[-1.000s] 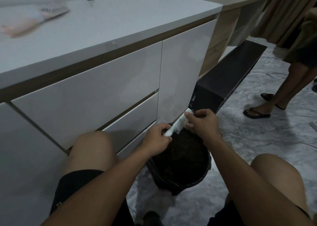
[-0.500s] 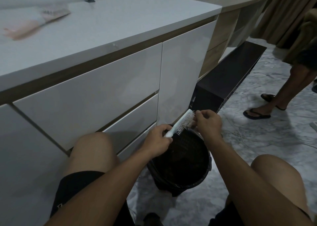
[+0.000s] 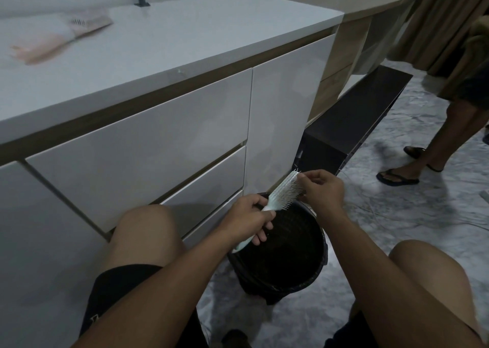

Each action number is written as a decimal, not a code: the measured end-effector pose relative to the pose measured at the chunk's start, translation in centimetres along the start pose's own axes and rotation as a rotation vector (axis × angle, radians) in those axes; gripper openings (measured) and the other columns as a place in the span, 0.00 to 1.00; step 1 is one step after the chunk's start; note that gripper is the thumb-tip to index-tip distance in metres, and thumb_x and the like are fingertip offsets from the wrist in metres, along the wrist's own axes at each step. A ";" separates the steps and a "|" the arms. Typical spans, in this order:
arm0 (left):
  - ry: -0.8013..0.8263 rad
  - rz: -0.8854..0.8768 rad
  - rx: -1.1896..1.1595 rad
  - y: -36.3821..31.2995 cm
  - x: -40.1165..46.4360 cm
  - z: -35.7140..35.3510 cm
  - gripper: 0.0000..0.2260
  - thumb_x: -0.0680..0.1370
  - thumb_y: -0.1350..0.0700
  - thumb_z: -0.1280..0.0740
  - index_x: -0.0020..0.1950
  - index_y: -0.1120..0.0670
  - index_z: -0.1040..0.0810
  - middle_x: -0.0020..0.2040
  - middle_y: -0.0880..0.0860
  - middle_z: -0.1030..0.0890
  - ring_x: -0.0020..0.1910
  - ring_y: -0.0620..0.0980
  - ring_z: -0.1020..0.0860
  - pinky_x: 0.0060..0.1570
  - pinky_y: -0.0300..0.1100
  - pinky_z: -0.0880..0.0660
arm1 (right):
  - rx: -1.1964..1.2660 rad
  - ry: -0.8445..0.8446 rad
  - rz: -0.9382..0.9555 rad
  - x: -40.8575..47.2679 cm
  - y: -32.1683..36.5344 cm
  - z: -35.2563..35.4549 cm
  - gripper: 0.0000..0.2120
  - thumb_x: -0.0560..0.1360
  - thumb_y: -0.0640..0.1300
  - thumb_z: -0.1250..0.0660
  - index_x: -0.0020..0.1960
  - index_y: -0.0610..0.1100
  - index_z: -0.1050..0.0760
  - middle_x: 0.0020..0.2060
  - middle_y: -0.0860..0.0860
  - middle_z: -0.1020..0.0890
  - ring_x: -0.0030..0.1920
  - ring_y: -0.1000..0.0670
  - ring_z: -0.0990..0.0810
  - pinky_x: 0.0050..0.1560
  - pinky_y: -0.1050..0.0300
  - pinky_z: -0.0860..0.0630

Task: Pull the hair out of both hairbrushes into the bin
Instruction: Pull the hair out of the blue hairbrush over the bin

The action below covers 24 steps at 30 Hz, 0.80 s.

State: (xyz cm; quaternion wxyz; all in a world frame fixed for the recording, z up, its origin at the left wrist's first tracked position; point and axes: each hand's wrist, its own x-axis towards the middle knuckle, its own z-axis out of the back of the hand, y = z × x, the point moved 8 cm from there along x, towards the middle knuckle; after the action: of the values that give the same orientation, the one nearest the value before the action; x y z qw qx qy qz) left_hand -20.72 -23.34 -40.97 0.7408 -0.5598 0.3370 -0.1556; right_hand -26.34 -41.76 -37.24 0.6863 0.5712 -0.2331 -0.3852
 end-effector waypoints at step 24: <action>0.015 -0.020 0.053 -0.2 -0.3 -0.4 0.03 0.78 0.57 0.35 0.47 0.51 0.21 0.32 0.54 0.18 0.21 0.49 0.27 0.22 0.40 0.31 | -0.024 0.130 -0.009 0.0 -0.6 -1.0 0.12 0.66 0.48 0.20 0.46 0.46 0.19 0.48 0.43 0.16 0.48 0.43 0.15 0.46 0.40 0.16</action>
State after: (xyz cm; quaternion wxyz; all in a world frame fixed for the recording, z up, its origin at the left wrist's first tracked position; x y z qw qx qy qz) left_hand -21.15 -23.51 -40.70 0.7512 -0.5421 0.3329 -0.1761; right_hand -25.67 -41.20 -38.03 0.7050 0.5880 -0.1807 -0.3529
